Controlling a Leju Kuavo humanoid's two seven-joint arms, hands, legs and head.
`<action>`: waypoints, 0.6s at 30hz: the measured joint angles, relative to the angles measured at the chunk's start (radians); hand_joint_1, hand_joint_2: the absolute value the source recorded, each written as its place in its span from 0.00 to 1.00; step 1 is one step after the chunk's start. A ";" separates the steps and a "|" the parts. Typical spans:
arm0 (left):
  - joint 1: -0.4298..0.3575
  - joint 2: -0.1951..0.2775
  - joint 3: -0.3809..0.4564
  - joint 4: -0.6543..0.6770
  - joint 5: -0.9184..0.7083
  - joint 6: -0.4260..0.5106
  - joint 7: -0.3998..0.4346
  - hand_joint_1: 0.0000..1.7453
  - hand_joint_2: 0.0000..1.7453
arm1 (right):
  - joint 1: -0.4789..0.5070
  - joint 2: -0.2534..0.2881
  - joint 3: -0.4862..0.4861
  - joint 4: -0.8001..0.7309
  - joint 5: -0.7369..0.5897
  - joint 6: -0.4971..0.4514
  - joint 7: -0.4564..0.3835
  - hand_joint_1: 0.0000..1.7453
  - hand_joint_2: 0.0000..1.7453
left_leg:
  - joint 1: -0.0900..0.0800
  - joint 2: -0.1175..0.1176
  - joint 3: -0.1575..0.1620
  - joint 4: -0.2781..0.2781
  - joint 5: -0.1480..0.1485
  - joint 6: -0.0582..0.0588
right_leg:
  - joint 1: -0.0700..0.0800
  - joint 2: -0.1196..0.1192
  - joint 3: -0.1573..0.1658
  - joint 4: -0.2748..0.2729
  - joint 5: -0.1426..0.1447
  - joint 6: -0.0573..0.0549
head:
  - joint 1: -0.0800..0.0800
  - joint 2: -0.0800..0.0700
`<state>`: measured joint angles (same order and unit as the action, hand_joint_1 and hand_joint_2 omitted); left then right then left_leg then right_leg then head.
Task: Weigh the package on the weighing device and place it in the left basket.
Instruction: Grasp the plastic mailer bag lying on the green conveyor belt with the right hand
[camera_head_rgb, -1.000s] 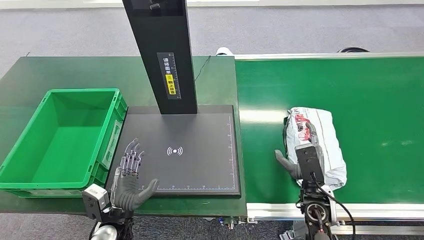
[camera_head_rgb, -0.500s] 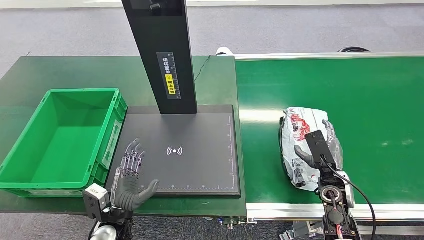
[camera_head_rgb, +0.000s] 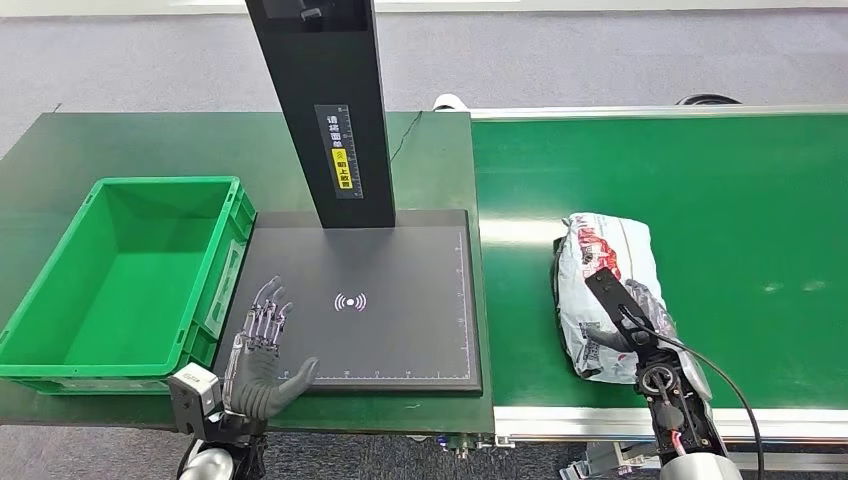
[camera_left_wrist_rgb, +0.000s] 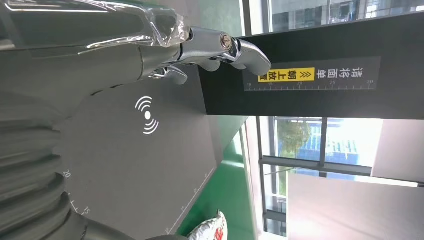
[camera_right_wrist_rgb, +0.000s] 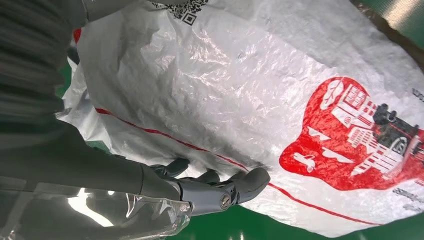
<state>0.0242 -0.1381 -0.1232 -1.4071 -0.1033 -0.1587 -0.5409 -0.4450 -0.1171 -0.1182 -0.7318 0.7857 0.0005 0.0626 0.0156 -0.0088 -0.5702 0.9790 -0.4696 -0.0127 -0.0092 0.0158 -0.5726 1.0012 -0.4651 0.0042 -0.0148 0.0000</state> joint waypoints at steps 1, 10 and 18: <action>-0.001 0.000 -0.001 0.000 0.000 0.000 0.000 0.00 1.00 | -0.004 -0.002 0.002 0.008 0.000 0.001 0.000 0.00 1.00 | 0.000 0.000 0.000 0.000 0.000 0.000 | 0.000 0.000 0.000 0.000 0.000 0.000 | 0.000 0.000; -0.008 0.000 -0.010 0.007 0.004 0.001 0.008 0.00 1.00 | -0.041 -0.020 0.032 0.077 0.048 0.053 0.037 0.00 1.00 | 0.000 0.000 0.000 0.000 0.000 0.000 | 0.000 0.000 0.000 0.000 0.000 0.000 | 0.000 0.000; -0.002 0.000 -0.011 0.008 0.010 0.021 0.019 0.00 1.00 | -0.097 -0.029 0.110 0.160 0.150 0.082 0.127 0.97 1.00 | 0.000 -0.001 0.001 0.000 0.000 0.000 | 0.000 0.000 0.001 0.000 0.000 0.000 | 0.000 0.000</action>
<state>0.0223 -0.1381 -0.1347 -1.3993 -0.0935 -0.1378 -0.5222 -0.5421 -0.1465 -0.0082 -0.5722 0.9360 0.0828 0.1893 0.0157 -0.0097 -0.5693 0.9791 -0.4695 -0.0126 -0.0091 0.0156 -0.5716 1.0012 -0.4651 0.0042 -0.0145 0.0000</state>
